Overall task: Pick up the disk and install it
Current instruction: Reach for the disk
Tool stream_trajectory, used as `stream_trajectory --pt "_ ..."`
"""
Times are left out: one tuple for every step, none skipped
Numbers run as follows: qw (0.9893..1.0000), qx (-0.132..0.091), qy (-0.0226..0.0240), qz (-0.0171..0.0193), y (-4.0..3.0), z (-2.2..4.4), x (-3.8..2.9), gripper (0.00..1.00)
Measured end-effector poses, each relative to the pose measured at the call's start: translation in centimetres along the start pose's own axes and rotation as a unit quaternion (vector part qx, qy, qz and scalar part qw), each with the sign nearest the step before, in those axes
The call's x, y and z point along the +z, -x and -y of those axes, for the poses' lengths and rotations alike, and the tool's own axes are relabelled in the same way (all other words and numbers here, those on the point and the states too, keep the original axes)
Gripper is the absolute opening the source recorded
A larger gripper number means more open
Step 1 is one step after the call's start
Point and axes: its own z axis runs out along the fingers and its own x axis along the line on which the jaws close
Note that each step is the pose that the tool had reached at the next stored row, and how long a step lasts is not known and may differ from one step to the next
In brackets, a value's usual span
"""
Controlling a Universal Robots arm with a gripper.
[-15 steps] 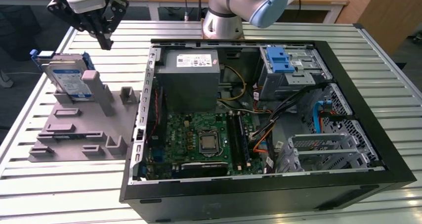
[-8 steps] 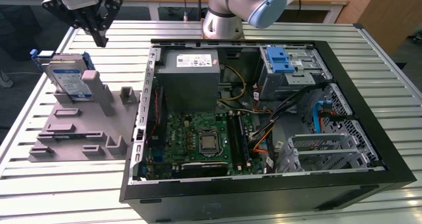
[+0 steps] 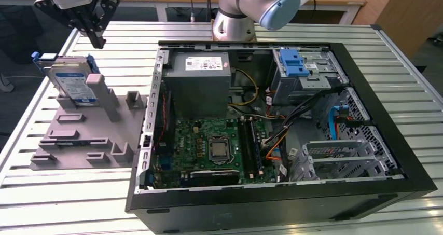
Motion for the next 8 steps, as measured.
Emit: stream_trajectory --pt "1.0000 0.000 0.0000 0.0000 -0.01 0.00 0.00 0.11" --pt "1.0000 0.000 0.0000 0.0000 -0.01 0.00 0.00 0.11" --pt "1.0000 0.000 0.0000 0.0000 -0.01 0.00 0.00 0.11" --pt "1.0000 0.000 0.0000 0.0000 -0.02 0.00 0.00 0.11" --pt "1.0000 0.000 0.0000 0.0000 -0.05 0.00 0.00 0.11" --pt "1.0000 0.000 0.0000 0.0000 -0.08 0.01 0.00 0.11" --pt "1.0000 0.000 0.0000 0.0000 -0.10 0.01 0.00 0.11" --pt "1.0000 0.000 0.0000 0.0000 -0.14 0.01 0.00 0.11"
